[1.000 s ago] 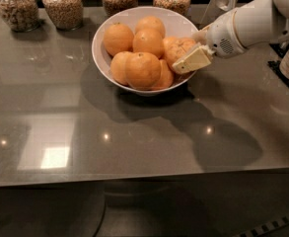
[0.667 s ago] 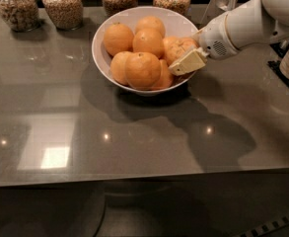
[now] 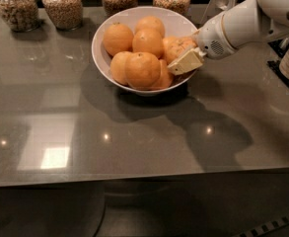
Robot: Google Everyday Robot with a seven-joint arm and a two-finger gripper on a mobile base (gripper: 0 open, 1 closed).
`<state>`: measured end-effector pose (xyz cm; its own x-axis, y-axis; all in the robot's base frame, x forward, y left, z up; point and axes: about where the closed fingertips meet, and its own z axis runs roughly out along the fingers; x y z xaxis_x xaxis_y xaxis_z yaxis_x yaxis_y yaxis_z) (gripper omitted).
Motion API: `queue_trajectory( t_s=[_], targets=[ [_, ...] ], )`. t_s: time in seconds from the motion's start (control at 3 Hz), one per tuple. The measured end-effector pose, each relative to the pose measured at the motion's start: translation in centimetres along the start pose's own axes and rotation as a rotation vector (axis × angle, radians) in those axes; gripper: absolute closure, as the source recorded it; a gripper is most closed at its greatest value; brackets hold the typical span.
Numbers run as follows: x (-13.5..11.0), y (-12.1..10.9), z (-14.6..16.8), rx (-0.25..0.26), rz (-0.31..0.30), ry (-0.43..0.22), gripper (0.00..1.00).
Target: Pick orange from white bowl
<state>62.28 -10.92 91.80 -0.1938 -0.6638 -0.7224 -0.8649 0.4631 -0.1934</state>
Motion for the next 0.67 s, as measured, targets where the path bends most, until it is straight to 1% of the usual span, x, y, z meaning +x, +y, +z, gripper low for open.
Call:
queue_trajectory(
  t_s=[0.33, 0.67],
  targets=[
    [-1.9, 0.2, -2.0, 0.014, -0.025, -0.044, 0.99],
    [-4.0, 0.7, -5.4, 0.031, -0.049, -0.108, 1.00]
  ],
)
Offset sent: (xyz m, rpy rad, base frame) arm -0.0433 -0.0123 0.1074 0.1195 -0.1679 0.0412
